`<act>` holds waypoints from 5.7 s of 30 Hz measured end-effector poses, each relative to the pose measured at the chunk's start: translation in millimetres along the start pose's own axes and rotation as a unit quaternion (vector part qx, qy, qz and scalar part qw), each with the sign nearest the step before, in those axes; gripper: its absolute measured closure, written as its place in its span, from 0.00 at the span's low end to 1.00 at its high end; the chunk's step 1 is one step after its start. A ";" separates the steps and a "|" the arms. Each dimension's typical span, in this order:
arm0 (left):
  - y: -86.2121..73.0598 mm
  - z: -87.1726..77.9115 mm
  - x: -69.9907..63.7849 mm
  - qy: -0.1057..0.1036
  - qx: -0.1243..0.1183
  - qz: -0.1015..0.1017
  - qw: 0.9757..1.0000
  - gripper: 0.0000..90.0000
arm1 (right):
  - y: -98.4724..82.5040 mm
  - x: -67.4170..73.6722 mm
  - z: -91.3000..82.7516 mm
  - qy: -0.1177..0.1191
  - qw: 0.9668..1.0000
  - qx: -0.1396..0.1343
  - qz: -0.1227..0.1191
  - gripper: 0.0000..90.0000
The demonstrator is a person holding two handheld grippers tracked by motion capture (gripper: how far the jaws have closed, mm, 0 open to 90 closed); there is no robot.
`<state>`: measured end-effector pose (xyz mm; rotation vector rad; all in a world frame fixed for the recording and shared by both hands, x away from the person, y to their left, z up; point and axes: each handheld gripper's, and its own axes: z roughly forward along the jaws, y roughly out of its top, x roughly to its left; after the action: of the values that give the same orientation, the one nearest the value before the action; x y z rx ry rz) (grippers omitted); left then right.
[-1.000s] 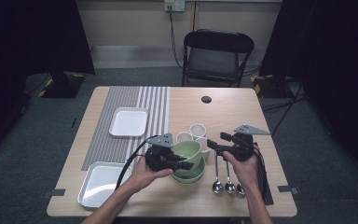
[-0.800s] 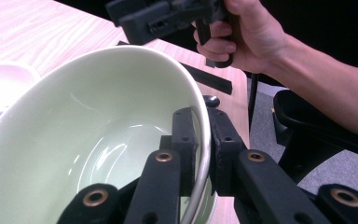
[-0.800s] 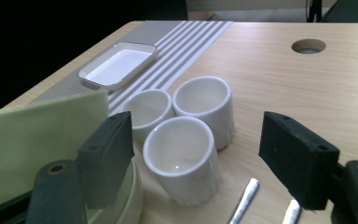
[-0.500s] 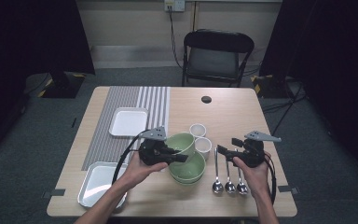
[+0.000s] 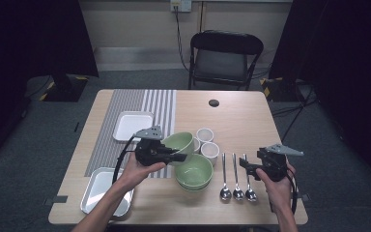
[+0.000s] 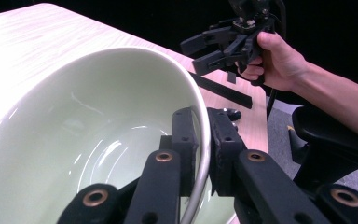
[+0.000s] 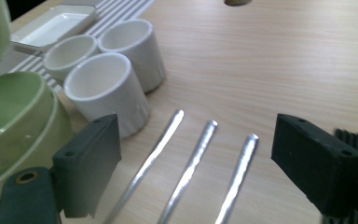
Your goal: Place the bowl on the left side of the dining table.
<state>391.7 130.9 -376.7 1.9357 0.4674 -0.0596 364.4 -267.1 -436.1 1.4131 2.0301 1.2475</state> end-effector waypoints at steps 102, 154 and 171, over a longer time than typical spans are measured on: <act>-16.1 -89.7 185.4 0.254 -0.020 -0.137 0.957 0.92 | -73.1 -48.7 -10.2 -0.134 0.988 0.071 -0.014 0.16; -53.4 -51.3 185.2 0.226 0.081 -0.135 0.961 0.64 | -73.0 -49.4 -10.2 -0.131 0.989 0.071 -0.015 0.16; -60.0 -79.6 172.1 0.220 0.086 -0.089 0.968 0.76 | -73.0 -49.3 -10.2 -0.131 0.989 0.071 -0.015 0.16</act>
<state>515.5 272.7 -440.7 2.0751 0.9580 0.2250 337.5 -323.1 -499.5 1.5157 1.9813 0.8654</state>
